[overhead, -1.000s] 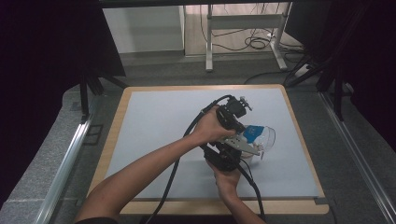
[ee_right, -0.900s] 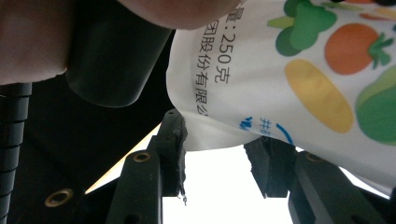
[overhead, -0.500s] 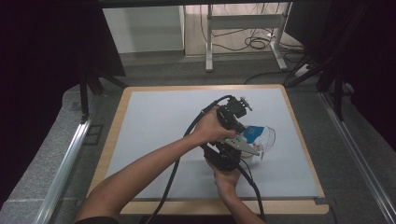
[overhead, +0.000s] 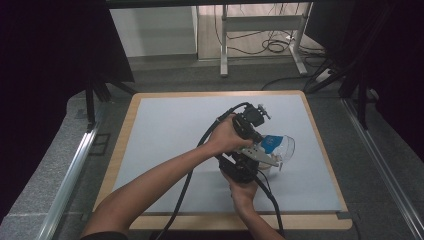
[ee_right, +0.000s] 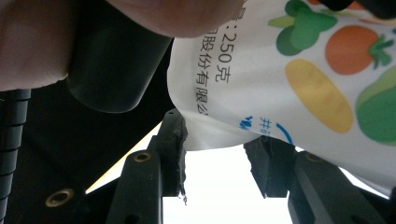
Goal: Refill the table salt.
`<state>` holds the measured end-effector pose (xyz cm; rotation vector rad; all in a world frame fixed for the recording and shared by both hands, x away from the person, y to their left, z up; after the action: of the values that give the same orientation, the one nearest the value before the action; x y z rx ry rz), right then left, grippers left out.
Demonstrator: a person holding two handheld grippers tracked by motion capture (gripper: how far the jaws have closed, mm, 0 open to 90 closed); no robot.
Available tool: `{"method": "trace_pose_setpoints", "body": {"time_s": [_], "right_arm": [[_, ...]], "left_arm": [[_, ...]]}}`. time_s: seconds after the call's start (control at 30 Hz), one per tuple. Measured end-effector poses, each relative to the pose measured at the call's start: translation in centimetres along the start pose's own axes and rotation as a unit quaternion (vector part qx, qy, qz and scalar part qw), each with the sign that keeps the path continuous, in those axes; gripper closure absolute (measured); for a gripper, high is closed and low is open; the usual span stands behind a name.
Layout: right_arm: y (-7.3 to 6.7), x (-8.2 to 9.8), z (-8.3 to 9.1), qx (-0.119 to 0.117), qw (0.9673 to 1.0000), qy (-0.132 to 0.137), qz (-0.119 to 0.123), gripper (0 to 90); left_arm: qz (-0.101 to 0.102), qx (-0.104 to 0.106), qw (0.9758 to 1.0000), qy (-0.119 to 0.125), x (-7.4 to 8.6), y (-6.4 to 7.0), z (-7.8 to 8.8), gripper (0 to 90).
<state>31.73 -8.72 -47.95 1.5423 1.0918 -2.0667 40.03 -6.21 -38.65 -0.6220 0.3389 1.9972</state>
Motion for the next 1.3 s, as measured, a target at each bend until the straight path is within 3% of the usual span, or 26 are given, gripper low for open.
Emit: {"method": "trace_pose_setpoints", "body": {"time_s": [1.3], "right_arm": [[0.01,-0.01,-0.04,-0.001,1.0,0.002,0.002,60.2]], "left_arm": [[0.003,0.003,1.0,0.003,0.05,-0.13,0.03,89.6]]}}
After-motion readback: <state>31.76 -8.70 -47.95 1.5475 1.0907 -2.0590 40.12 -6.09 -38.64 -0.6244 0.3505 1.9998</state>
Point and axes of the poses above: each handheld gripper's, and its own axes: z roughly backward along the jaws, x roughly out of its underside, y roughly to its right, the point moved 2 cm from there along -z, roughly forward along the jaws, and after that the axes turned 6 degrees about -x, right-handed, at the moved point
